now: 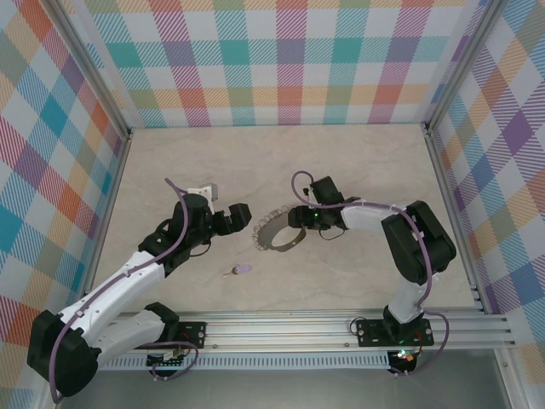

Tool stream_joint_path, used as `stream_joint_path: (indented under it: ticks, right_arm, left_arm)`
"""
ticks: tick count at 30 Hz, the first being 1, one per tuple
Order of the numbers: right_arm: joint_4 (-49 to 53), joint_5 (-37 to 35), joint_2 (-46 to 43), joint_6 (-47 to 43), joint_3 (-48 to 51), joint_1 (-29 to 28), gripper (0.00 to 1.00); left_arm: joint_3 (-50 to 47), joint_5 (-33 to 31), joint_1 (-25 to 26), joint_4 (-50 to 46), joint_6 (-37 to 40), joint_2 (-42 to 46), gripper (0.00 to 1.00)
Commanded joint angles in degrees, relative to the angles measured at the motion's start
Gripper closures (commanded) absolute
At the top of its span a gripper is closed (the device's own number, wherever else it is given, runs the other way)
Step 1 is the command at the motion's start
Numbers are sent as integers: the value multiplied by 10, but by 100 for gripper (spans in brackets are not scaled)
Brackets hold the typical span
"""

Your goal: Put the keys on the keyring

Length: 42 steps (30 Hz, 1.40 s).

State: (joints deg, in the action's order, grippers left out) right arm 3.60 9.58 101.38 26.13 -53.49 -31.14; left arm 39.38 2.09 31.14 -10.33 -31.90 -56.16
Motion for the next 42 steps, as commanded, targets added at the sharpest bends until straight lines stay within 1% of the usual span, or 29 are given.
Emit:
stream_joint_path:
  ticks: [1,7,12,18,28,34,38,40,42]
  right_arm:
    - [16,37,-11,16,30,-28,35]
    - [-10,54,-35,47,70,-56,35]
    - [-7,17,-72,49,97,-61,35]
    - [24,-19,-85,17,88,-61,37]
    - [53,-42,-111,-8,74,-78,48]
    - [76,-68,-109,-25,51,-103,48]
    - [85,-66,-110,-30,32,-123,49]
    - [96,-72,-109,-29,16,-142,49]
    - [104,-83,-107,-23,7,-147,49]
  left_arm:
    - [5,5,9,17,10,9,0]
    - [4,7,10,21,12,2,0]
    - [-2,12,11,28,11,-4,0]
    - [-4,13,13,29,9,-6,0]
    - [-3,5,14,14,8,-7,0]
    - [-5,3,14,10,0,-7,0]
    - [-4,-23,14,-10,-10,-5,0]
    - [-2,-46,13,-27,-17,-4,0]
    - [-2,-57,14,-34,-23,-2,0]
